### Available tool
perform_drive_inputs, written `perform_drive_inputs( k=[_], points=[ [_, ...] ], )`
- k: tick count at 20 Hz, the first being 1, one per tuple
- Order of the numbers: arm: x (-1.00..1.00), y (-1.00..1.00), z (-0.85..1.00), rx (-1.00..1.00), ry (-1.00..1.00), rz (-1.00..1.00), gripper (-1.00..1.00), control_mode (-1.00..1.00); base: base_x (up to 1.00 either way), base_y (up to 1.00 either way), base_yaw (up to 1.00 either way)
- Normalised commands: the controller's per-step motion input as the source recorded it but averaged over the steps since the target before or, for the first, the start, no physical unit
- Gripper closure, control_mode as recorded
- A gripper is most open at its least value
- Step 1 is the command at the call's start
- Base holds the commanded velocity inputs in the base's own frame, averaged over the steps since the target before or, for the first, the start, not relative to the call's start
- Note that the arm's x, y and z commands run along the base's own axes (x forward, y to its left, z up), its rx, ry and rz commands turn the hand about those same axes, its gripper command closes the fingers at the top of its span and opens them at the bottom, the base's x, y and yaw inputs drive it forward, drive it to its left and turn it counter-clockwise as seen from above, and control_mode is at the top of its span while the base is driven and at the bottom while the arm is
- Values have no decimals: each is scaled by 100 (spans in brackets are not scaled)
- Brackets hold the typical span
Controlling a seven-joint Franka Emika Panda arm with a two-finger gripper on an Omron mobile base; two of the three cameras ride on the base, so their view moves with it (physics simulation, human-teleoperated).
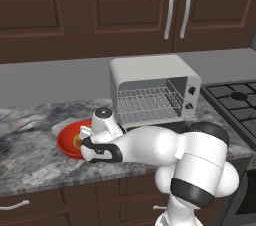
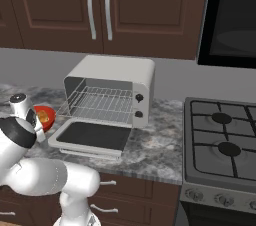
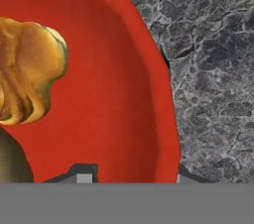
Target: Pick up the heated bread from the toaster oven and place it in the bowl. Then move the bread bowl to the dining counter.
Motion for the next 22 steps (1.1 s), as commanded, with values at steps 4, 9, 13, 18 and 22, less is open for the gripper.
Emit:
perform_drive_inputs(
  k=[4, 9, 13, 18, 22],
  points=[
    [-13, 0, 9, 0, -8, 0, 100, -100, 0, 0, 0],
    [-34, 0, 38, 0, -11, -5, 100, -100, 0, 0, 0],
    [-62, 0, 83, 0, -15, -3, 100, -100, 0, 0, 0],
    [-89, -14, 100, 0, -17, -4, 100, -100, 0, 0, 0],
    [-90, -42, 100, 7, -12, -3, 100, -100, 0, 0, 0]
  ],
)
